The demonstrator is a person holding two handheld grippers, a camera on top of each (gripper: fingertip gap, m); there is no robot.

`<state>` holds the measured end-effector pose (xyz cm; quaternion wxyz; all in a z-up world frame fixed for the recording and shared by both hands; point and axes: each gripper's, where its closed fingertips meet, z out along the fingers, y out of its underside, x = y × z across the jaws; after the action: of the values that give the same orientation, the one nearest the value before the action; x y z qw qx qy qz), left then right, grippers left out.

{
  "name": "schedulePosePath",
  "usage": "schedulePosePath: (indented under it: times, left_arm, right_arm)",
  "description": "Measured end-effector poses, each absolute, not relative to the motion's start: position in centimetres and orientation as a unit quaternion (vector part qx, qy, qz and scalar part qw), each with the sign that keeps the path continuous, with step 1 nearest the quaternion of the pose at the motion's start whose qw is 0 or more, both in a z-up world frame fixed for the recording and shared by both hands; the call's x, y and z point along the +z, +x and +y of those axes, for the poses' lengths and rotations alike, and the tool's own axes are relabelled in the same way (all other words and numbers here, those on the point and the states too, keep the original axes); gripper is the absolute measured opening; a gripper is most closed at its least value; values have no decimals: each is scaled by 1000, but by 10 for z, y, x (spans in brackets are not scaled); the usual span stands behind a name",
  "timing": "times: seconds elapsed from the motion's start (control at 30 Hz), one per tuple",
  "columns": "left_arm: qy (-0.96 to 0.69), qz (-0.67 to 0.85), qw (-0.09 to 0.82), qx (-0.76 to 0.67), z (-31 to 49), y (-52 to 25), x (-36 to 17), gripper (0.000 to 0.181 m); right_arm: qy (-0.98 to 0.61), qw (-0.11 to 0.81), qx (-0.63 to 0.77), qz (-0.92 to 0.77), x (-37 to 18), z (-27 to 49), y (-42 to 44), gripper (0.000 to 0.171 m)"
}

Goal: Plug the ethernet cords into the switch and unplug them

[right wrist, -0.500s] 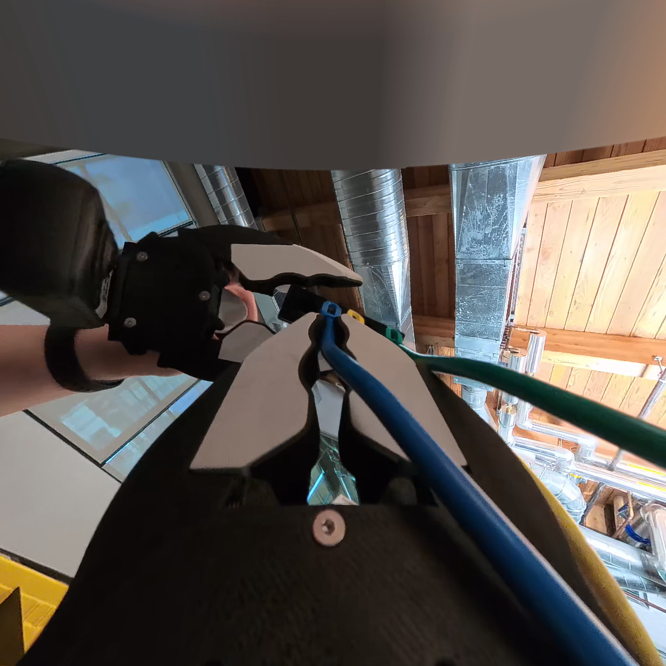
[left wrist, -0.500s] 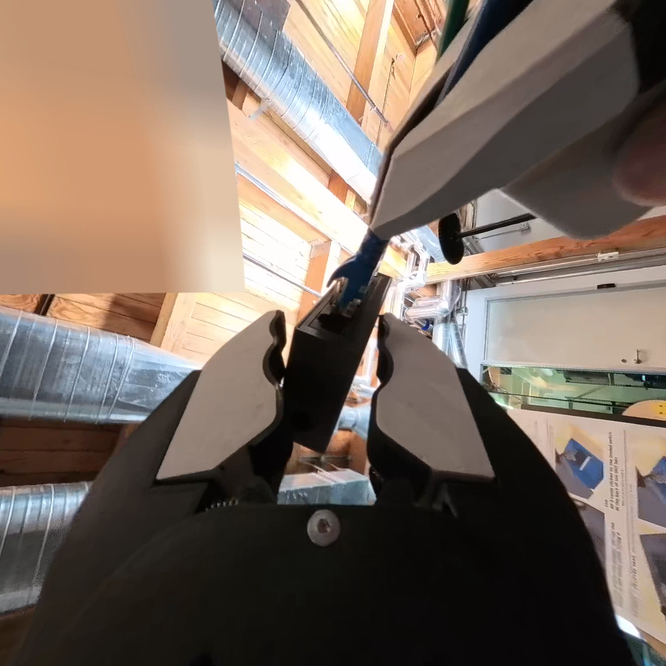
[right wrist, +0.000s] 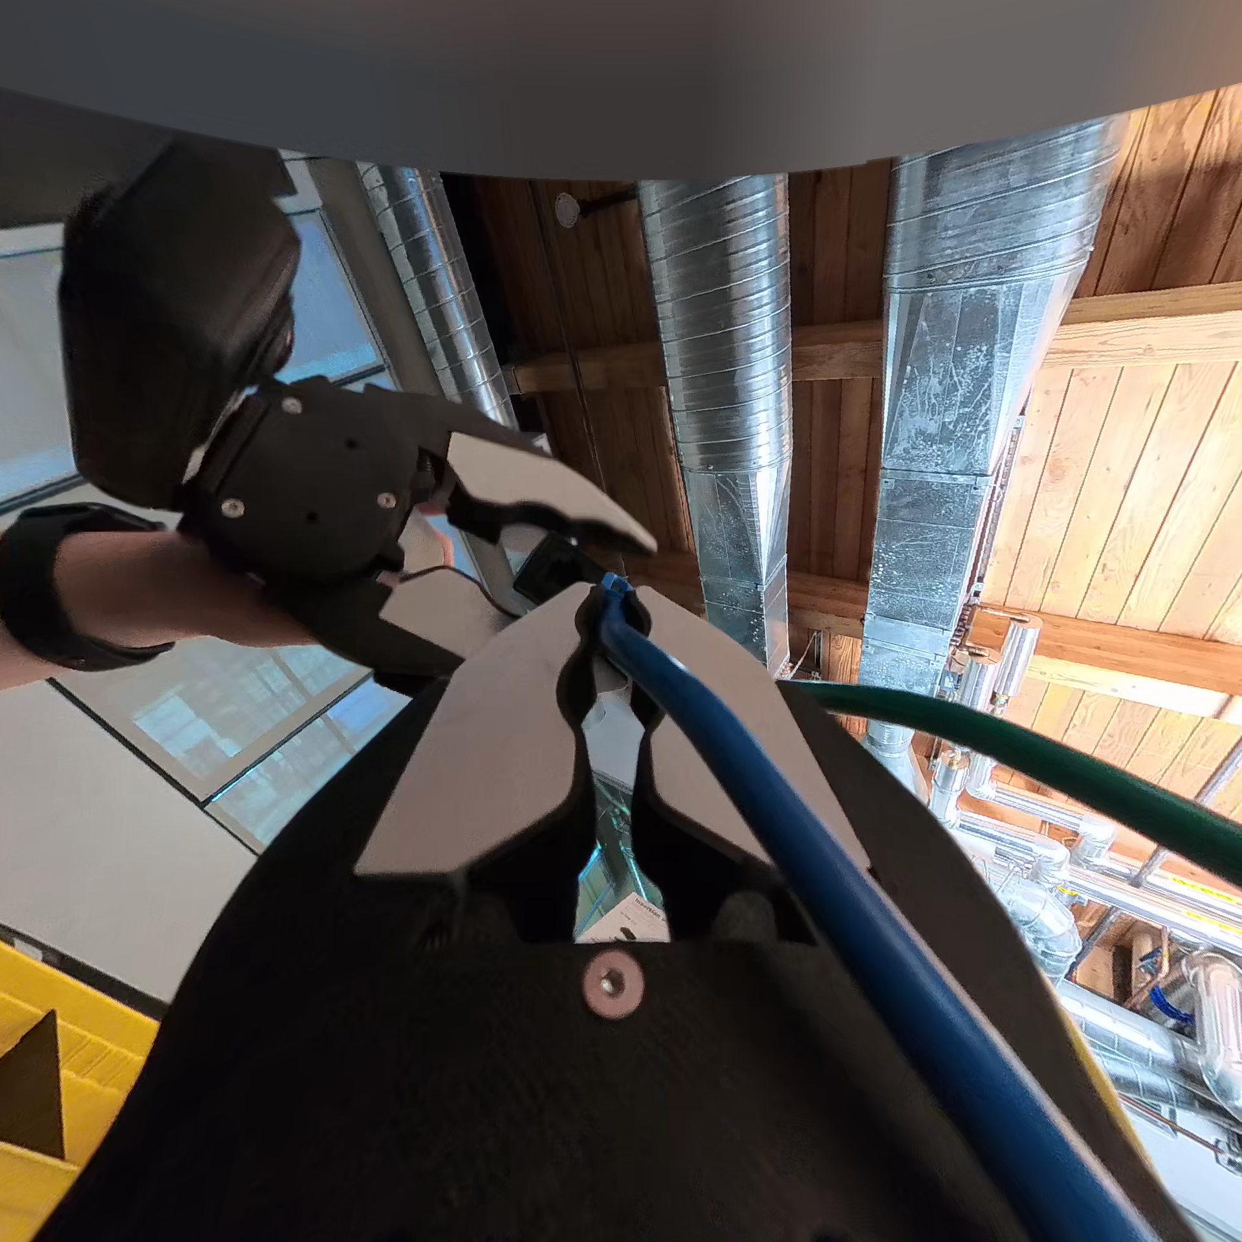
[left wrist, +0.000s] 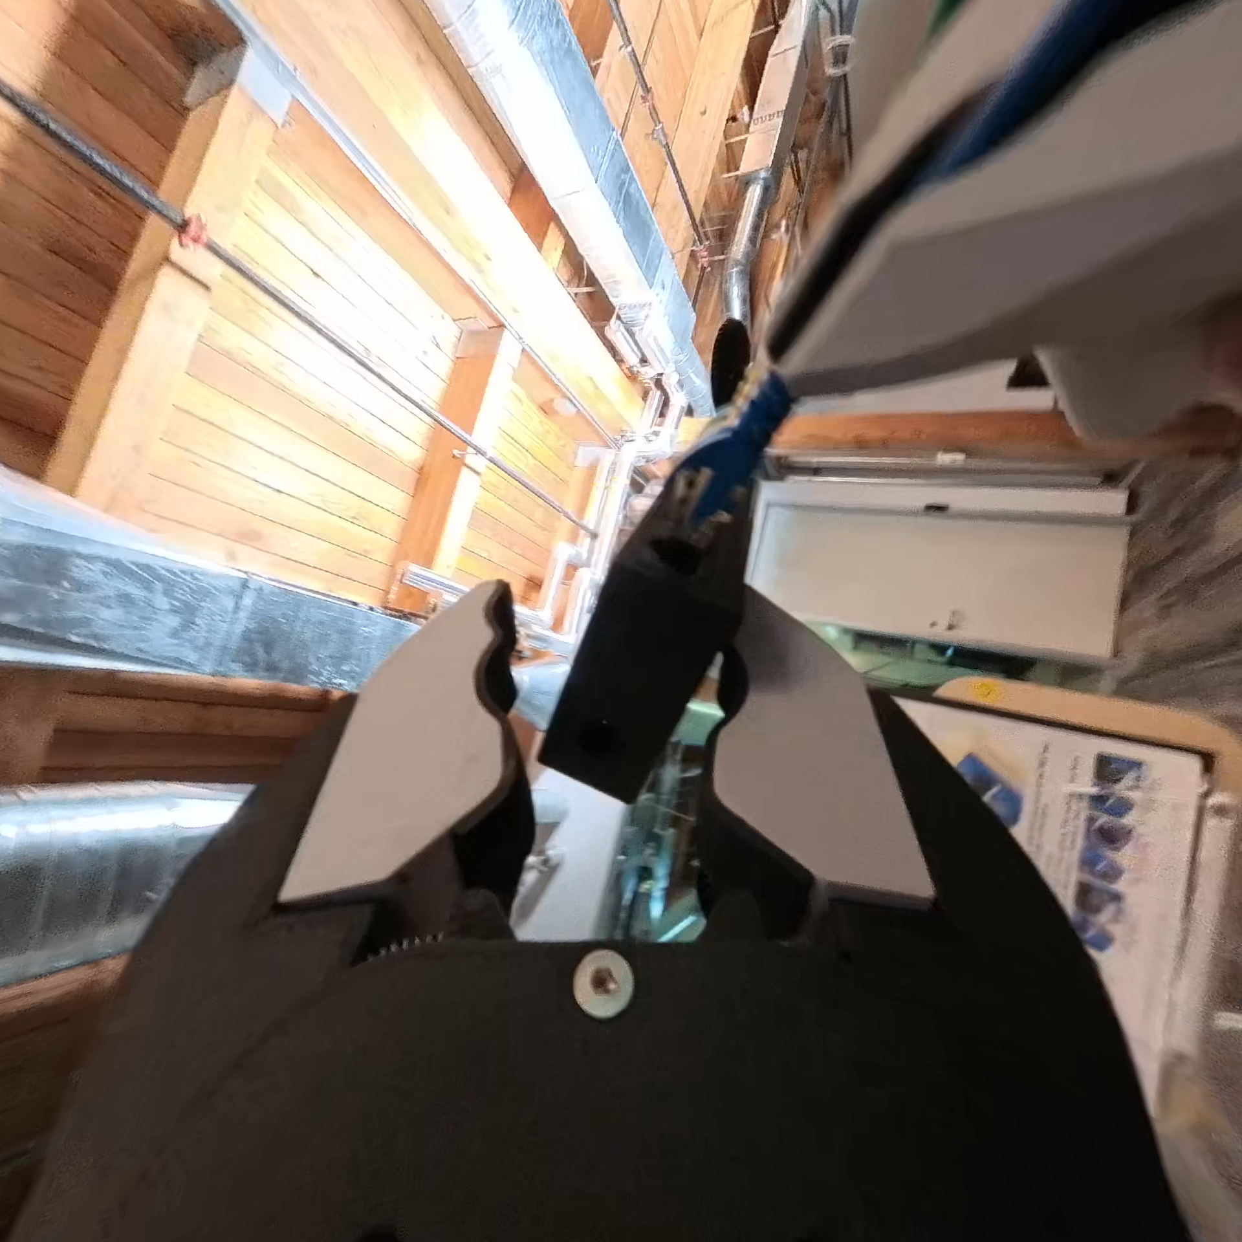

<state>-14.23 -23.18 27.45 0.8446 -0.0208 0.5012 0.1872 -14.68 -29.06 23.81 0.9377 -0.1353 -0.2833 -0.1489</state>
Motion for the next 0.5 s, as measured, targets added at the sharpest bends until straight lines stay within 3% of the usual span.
schedulePosePath:
  times: [0.03, 0.2, 0.5]
  left_arm:
    - [-10, 505, 837, 210, -228, -141, 270, 42]
    - [37, 500, 824, 265, -221, -139, 267, 29]
    - [151, 452, 806, 351, -238, -139, 286, 26]
  right_arm:
    - [-134, 937, -151, -286, 238, -291, -148, 6]
    - [-146, 930, -142, -307, 235, -285, -151, 6]
    - [-182, 930, -51, -317, 240, -287, -150, 7]
